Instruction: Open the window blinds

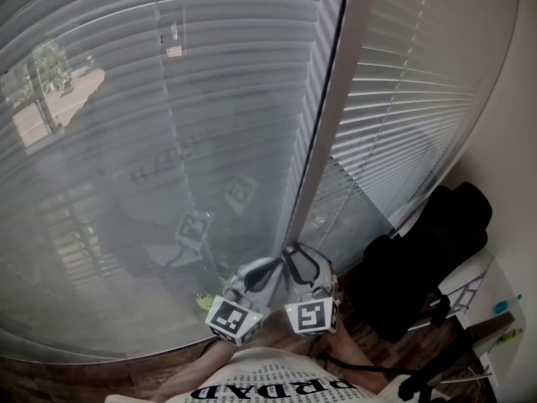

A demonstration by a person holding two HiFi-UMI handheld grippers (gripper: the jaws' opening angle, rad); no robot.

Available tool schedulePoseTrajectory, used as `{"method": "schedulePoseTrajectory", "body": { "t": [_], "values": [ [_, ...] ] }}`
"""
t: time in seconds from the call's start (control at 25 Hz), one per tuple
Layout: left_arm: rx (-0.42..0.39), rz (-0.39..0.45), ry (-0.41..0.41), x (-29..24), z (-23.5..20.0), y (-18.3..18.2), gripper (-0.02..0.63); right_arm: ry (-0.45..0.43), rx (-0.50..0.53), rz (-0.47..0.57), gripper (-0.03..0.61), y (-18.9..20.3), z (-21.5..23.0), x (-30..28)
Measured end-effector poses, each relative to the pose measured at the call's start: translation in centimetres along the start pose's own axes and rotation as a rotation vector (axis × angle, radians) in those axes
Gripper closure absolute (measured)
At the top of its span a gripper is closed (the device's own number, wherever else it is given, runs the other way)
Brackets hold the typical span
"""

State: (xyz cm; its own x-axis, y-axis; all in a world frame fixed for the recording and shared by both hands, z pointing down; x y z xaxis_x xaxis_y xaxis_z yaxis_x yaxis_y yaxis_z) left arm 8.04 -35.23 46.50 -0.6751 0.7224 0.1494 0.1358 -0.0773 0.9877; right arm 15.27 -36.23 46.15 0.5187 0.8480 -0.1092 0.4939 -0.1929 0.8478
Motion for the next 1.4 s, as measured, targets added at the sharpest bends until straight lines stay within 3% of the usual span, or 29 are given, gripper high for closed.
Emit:
{"method": "schedulePoseTrajectory", "body": {
  "t": [0.48, 0.88, 1.2, 1.4],
  "values": [
    [0.001, -0.001, -0.007, 0.0, -0.2, -0.2, 0.621, 0.023, -0.320, 0.087, 0.445, 0.7, 0.7, 0.1],
    [0.017, -0.004, -0.021, 0.1, -0.2, -0.8, 0.621, 0.033, -0.522, 0.133, 0.445, 1.1, 1.0, 0.2],
    [0.012, -0.006, -0.033, 0.1, -0.3, -0.9, 0.621, 0.042, -0.597, 0.145, 0.445, 1.3, 0.9, 0.2],
    [0.016, -0.002, -0.032, 0.1, -0.3, -1.0, 0.621, 0.042, -0.542, 0.132, 0.443, 1.3, 0.9, 0.2]
  ]
}}
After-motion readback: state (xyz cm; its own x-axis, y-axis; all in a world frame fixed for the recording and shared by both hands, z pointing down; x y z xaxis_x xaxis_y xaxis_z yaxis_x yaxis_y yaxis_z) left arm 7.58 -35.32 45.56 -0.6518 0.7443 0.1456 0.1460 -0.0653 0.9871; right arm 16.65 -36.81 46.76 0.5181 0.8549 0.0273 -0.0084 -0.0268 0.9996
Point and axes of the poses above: the fingertips, and each gripper's own axes: x backward along the fingers, z to its right, y out of its underside, the point moved 5 cm from there along x, backward along the fingers, and after that the axes turned 11 degrees about -y, right-handed, at the moved point
